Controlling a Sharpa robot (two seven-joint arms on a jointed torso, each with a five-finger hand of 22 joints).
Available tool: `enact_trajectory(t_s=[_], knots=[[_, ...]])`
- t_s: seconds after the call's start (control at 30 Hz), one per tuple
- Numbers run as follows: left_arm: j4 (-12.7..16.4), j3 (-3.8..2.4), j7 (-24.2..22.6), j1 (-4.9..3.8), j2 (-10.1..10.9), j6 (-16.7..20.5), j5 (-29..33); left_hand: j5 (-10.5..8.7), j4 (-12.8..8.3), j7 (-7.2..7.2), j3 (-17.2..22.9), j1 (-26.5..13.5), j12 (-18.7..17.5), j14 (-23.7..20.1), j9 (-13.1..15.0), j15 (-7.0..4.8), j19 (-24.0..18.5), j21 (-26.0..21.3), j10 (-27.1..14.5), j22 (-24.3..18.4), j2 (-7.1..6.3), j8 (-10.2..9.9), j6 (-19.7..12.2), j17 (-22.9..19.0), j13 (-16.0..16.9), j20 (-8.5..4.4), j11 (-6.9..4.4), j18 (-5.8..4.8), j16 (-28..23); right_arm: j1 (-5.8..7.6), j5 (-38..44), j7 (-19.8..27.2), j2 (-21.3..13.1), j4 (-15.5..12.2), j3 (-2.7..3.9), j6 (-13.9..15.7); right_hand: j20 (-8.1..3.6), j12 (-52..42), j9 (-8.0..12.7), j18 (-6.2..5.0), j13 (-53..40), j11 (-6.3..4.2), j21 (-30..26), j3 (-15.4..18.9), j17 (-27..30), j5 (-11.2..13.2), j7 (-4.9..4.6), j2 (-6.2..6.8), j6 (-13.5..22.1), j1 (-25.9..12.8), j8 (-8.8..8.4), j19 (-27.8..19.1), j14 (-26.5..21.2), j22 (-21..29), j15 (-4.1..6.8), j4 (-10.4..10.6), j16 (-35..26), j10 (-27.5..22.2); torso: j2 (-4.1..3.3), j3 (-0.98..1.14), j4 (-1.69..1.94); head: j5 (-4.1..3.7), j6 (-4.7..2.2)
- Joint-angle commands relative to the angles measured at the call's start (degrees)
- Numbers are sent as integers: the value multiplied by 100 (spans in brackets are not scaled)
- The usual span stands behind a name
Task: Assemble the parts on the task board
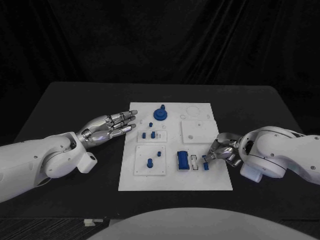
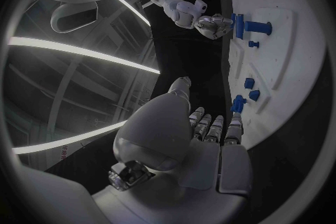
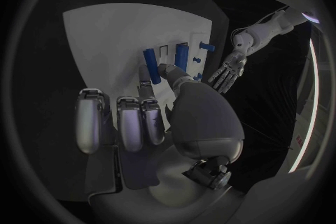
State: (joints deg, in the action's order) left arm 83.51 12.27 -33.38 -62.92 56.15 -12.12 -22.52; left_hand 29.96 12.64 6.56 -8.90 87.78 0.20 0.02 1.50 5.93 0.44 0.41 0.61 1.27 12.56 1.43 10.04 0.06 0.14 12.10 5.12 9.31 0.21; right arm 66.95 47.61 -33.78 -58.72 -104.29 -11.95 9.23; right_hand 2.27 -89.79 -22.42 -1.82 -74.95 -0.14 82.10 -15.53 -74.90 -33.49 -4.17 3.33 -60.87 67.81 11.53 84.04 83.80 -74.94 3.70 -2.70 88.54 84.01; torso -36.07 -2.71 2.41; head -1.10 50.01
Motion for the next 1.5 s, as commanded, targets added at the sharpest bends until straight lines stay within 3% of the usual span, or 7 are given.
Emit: enact_trajectory(t_s=[0.03, 0.47, 0.53, 0.87, 1.5], knots=[[10, -4, -62, 8, -13, -82, 32, 37, -25, 54, 18, 27, 0, -2, -2, 33, 21, 12, -11, 6, -16, 18, -2, -6, 4, 36, 37, 86, -21, -5, -687, 129, 25, -2, 1, 284, 2, -21, -20, -1, -1505, -18, 38, -755, -1197, -37, -7, -4, -1, -65, 34, 302, 558, -1266, 32, -725, 24, 599, 5, 2, -3, -6, -1], [8, -4, -50, 11, -21, -106, 32, 37, -34, 65, 25, 33, 1, -2, -2, 36, 23, 13, -7, 9, -13, 17, -6, -6, 6, 41, 55, 87, -21, -7, -786, -43, 147, 145, 0, 155, 4, -21, -38, -1, -1505, -9, 37, -800, -1191, -61, -19, -14, 67, -175, 61, 301, 558, -1265, 25, -719, 23, 599, 0, -3, 8, -16, -1], [5, -4, -50, 13, -26, -111, 32, 37, -36, 67, 26, 34, 1, -2, -3, 37, 23, 14, -7, 10, -13, 17, -7, -6, 6, 42, 56, 87, -21, -8, -771, -71, 176, 185, 0, 122, 6, -21, -43, -2, -1505, -7, 31, -802, -1187, -10, -19, -19, 92, -217, 69, 299, 557, -1263, 23, -708, 22, 599, 1, -3, 6, -16, -1], [1, -4, -34, 19, -35, -135, 32, 37, -45, 75, 34, 37, 1, -2, -2, 53, 32, 20, -6, 24, -10, 17, -4, -6, 6, 55, 64, 88, -21, -14, -616, -136, 318, 354, -1, -38, 4, -21, -91, -9, -1505, -24, 8, -711, -1187, 694, 9, -73, 212, -455, 164, 288, 557, -1254, 32, -584, 25, 599, 0, -2, 4, -1, -1], [-11, -4, -11, 27, -46, -165, 32, 37, -50, 82, 39, 38, 0, -2, -1, 62, 33, 21, -8, 25, -9, 17, -1, -6, 5, 64, 69, 88, -21, -24, -593, -173, 468, 415, -1, -175, -10, -21, -113, -10, -1505, -49, 3, -629, -1174, 946, 42, -121, 200, -612, 236, 287, 554, -1253, 51, -437, 21, 599, 1, 0, 5, 26, -1]])
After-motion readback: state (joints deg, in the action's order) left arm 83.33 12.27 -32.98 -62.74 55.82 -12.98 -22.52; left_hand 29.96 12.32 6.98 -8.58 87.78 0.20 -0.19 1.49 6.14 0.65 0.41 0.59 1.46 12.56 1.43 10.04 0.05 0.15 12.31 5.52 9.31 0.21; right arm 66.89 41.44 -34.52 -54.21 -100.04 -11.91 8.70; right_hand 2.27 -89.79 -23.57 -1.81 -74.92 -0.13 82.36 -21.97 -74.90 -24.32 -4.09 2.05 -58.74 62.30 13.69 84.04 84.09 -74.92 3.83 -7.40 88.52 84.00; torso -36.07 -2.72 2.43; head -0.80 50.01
